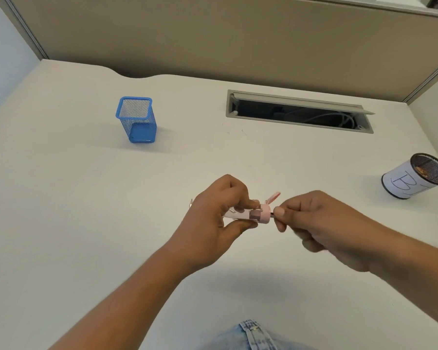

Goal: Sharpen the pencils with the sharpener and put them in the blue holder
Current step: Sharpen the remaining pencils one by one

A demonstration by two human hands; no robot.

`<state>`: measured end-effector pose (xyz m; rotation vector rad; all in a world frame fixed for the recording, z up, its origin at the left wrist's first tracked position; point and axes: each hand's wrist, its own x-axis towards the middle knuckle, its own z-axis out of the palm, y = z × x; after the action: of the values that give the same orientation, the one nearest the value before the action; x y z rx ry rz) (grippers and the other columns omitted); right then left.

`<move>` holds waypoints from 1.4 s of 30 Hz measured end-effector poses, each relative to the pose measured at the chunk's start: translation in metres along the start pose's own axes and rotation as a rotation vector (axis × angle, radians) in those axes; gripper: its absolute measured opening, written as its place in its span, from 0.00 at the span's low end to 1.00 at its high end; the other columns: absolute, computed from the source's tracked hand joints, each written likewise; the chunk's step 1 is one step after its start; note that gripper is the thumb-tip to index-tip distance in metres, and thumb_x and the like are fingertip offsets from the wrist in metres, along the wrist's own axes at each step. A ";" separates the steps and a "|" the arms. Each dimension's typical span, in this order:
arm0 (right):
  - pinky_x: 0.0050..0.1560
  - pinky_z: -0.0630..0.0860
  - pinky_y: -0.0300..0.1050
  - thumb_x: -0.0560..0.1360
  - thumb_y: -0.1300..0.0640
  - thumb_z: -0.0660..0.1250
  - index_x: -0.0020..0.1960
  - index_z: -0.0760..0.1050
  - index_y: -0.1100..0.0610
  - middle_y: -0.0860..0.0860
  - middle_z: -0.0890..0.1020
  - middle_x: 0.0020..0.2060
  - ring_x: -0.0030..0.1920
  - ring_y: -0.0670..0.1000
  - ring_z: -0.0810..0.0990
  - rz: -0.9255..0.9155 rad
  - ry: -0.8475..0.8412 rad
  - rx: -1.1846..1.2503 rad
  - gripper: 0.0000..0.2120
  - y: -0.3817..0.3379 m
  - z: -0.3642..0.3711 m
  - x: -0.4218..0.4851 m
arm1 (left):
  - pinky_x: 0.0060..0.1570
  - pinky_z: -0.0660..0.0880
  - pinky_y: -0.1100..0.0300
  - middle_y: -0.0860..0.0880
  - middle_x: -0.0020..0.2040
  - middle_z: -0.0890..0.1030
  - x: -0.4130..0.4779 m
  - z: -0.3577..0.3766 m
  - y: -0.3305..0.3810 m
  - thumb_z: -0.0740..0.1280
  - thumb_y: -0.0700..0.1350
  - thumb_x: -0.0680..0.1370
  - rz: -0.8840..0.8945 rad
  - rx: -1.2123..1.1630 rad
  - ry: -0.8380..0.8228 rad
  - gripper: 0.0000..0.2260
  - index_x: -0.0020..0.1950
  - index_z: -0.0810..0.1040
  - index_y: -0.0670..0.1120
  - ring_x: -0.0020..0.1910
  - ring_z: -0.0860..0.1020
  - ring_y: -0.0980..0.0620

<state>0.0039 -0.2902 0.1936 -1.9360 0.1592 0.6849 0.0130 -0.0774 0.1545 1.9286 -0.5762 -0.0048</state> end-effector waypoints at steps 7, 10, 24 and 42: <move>0.30 0.65 0.33 0.77 0.44 0.65 0.46 0.79 0.46 0.42 0.72 0.29 0.28 0.44 0.67 -0.360 0.145 -0.417 0.08 0.004 -0.004 -0.002 | 0.41 0.68 0.74 0.56 0.45 0.78 0.002 -0.001 -0.004 0.78 0.38 0.69 -0.101 -0.074 0.017 0.12 0.45 0.78 0.47 0.44 0.77 0.64; 0.33 0.70 0.40 0.78 0.47 0.63 0.48 0.79 0.51 0.42 0.76 0.36 0.34 0.46 0.71 -0.729 0.325 -0.858 0.10 0.000 -0.007 -0.004 | 0.40 0.70 0.71 0.59 0.45 0.79 0.001 0.000 -0.005 0.79 0.39 0.68 -0.205 -0.184 0.039 0.13 0.47 0.79 0.49 0.39 0.76 0.61; 0.25 0.59 0.34 0.78 0.43 0.66 0.32 0.75 0.54 0.45 0.64 0.23 0.24 0.46 0.60 -0.267 0.065 -0.225 0.20 -0.003 -0.003 -0.001 | 0.43 0.68 0.73 0.51 0.46 0.77 0.001 0.004 -0.006 0.77 0.36 0.69 0.054 -0.040 0.082 0.10 0.43 0.77 0.43 0.45 0.78 0.62; 0.23 0.67 0.47 0.80 0.52 0.59 0.40 0.80 0.59 0.50 0.75 0.27 0.26 0.56 0.69 -0.876 0.407 -0.979 0.17 0.007 -0.003 -0.005 | 0.41 0.67 0.74 0.56 0.46 0.77 0.003 0.000 0.001 0.78 0.37 0.69 -0.033 -0.099 0.041 0.13 0.43 0.76 0.47 0.44 0.76 0.64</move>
<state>-0.0019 -0.2967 0.1911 -2.7085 -0.8879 -0.3170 0.0151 -0.0789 0.1557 1.8377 -0.5075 -0.0142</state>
